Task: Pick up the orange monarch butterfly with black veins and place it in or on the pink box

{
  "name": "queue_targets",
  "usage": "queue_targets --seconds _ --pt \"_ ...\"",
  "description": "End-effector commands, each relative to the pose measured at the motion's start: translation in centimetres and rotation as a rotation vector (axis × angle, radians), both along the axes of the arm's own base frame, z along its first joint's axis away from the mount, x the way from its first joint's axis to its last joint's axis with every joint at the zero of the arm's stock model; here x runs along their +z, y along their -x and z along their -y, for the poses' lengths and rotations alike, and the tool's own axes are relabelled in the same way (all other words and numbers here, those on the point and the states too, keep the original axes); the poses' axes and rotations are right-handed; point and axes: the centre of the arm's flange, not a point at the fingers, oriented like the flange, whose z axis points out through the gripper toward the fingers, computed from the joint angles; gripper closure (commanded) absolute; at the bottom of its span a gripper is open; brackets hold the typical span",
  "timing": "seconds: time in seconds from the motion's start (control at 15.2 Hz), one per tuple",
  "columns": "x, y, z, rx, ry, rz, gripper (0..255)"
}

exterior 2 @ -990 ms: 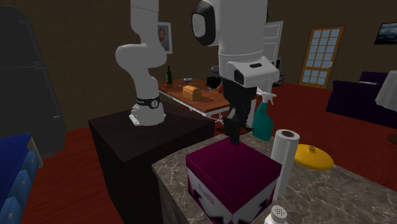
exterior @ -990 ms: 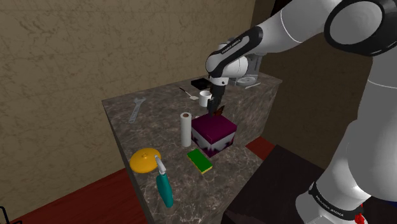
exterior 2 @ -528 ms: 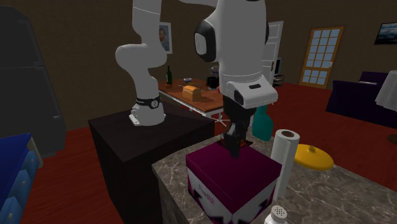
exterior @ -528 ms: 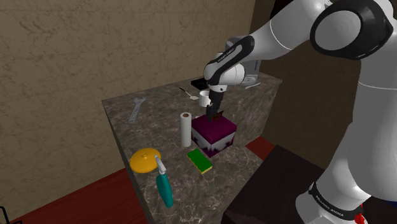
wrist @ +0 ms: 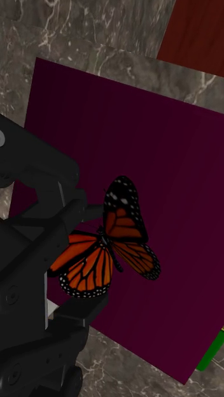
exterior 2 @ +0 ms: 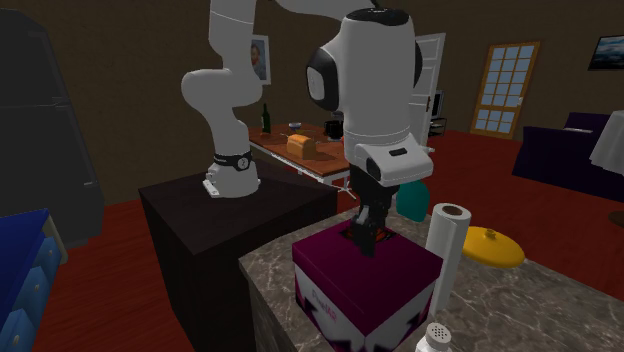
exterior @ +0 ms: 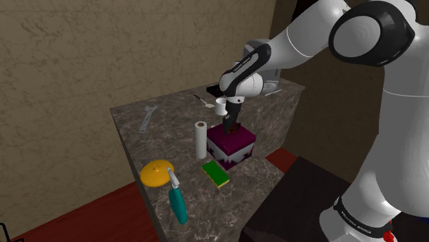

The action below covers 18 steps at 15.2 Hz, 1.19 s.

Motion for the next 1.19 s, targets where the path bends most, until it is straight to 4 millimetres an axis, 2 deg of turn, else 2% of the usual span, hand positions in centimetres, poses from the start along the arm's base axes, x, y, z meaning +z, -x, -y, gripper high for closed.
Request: queue_targets --seconds 0.0,0.13,0.2,0.53,0.79,1.12 --pt "0.0 0.0 0.0 0.000 0.000 0.000 255" --pt "0.0 0.0 0.0 0.000 0.000 0.000 255" --pt "0.0 0.0 0.0 0.000 0.000 0.000 0" --pt "0.0 0.0 0.0 0.000 0.000 0.000 0" --pt "4.9 -0.1 0.9 0.000 0.000 0.000 0" --pt "4.9 -0.1 0.9 0.000 0.000 0.000 0"
